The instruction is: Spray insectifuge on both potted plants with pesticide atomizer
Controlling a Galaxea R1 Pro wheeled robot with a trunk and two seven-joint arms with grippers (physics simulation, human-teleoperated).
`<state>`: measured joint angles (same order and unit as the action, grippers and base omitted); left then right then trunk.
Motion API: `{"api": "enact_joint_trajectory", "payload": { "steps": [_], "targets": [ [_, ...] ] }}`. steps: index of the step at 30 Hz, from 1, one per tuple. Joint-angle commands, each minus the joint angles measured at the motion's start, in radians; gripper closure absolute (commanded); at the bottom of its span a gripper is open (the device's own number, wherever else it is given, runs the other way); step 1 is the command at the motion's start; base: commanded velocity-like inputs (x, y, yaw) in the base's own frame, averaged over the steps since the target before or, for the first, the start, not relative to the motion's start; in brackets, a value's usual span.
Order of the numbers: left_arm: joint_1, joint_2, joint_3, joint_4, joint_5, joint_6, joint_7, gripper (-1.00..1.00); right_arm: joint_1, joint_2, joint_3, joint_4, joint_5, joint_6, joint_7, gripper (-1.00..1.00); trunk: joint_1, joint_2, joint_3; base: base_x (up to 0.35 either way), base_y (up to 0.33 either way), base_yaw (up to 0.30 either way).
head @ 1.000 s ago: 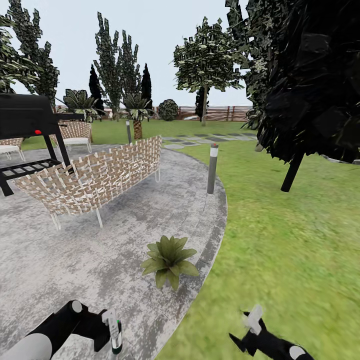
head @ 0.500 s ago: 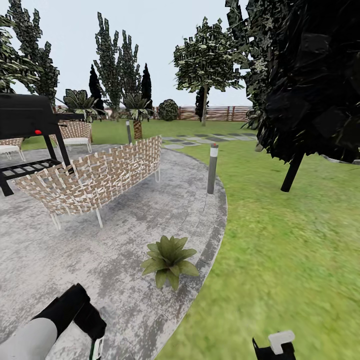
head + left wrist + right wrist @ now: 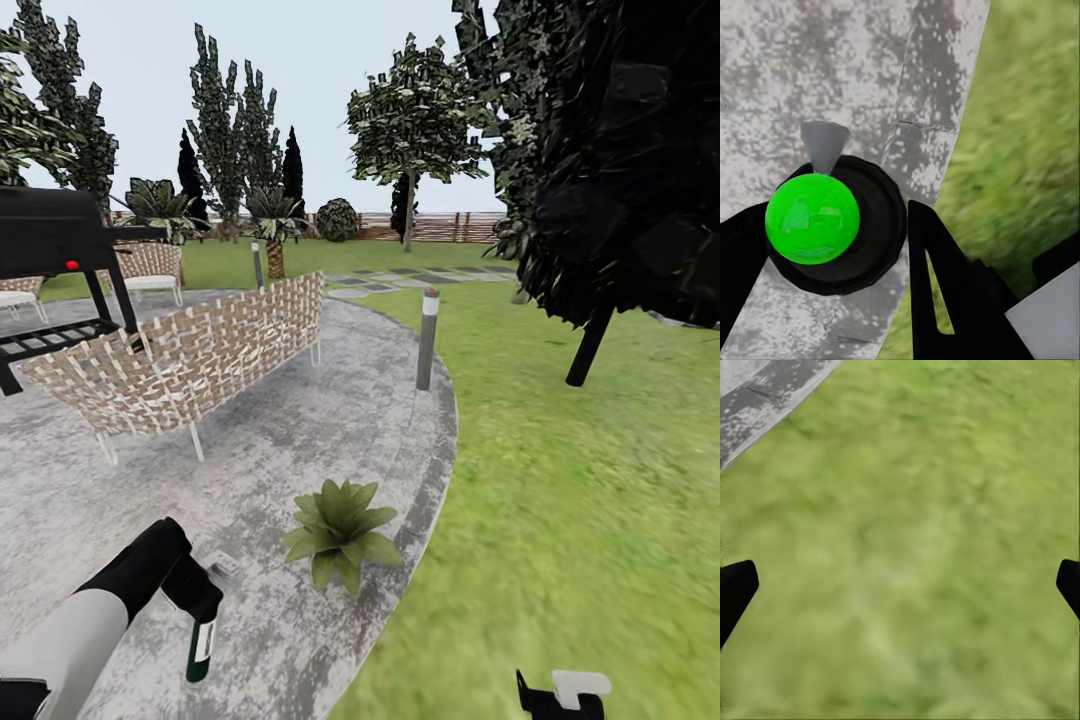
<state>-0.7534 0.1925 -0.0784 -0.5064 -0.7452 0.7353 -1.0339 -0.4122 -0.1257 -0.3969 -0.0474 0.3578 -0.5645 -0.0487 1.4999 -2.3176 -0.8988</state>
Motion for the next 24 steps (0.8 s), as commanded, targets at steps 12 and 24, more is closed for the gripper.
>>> {"api": "enact_joint_trajectory", "payload": {
  "steps": [12,24],
  "targets": [
    [-0.001,-0.009,-0.017,0.0,-0.005,0.006,-0.008,1.0,-0.001,0.0,-0.005,0.001,0.01,-0.003,-0.005,-1.0,0.0,0.0,-0.001,0.33,0.104,0.0],
    [-0.002,-0.005,-0.044,-0.006,-0.007,0.006,-0.053,1.0,-0.001,0.0,-0.005,0.001,0.01,-0.003,-0.005,-1.0,0.0,0.0,-0.001,0.063,0.012,0.0]
  ]
}}
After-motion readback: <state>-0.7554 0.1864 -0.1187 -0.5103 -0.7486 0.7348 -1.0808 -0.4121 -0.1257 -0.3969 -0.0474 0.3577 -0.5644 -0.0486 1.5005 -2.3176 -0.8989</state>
